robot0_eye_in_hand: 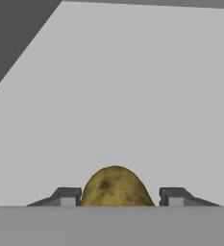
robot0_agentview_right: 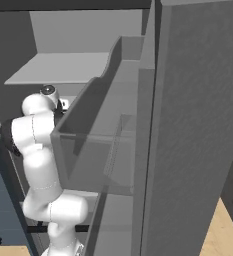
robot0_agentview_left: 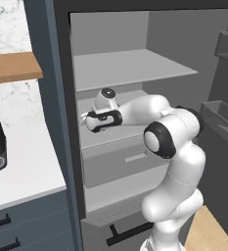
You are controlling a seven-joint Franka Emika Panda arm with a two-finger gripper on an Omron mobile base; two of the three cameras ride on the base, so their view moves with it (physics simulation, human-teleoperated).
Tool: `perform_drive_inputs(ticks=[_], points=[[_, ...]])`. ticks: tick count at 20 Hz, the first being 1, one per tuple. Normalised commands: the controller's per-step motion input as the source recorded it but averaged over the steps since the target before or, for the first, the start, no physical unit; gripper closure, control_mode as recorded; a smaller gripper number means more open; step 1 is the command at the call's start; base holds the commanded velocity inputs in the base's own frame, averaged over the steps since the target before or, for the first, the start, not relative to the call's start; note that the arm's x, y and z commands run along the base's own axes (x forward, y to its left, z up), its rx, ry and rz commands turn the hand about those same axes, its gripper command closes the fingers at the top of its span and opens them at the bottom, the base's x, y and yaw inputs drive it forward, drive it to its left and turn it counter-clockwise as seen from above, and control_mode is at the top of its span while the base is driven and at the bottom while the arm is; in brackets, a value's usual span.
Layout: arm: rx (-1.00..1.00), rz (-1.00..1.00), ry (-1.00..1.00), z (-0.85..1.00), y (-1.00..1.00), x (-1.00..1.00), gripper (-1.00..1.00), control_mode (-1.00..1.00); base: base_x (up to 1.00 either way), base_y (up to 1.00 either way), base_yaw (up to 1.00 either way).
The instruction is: Place one potato and one steak in each tupperware on the nearby counter, to pack two identical lunches.
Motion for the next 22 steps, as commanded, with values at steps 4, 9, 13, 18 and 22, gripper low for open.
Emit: perform_drive_inputs(ticks=[4,9,13,18,22], points=[[0.00,-0.10,-0.27,0.02,-0.11,-0.97,1.00,-1.00,0.00,0.00,0.00],[0.02,-0.10,-0.20,0.27,-0.28,-1.00,1.00,-1.00,0.00,0.00,0.00],[0.00,-0.05,0.04,0.94,-0.41,-0.97,1.00,-1.00,0.00,0.00,0.00],[0.00,-0.02,0.26,1.00,-0.46,-0.83,1.00,-1.00,0.00,0.00,0.00],[0.00,-0.07,0.59,1.00,-0.44,-0.58,1.00,-1.00,0.00,0.00,0.00]])
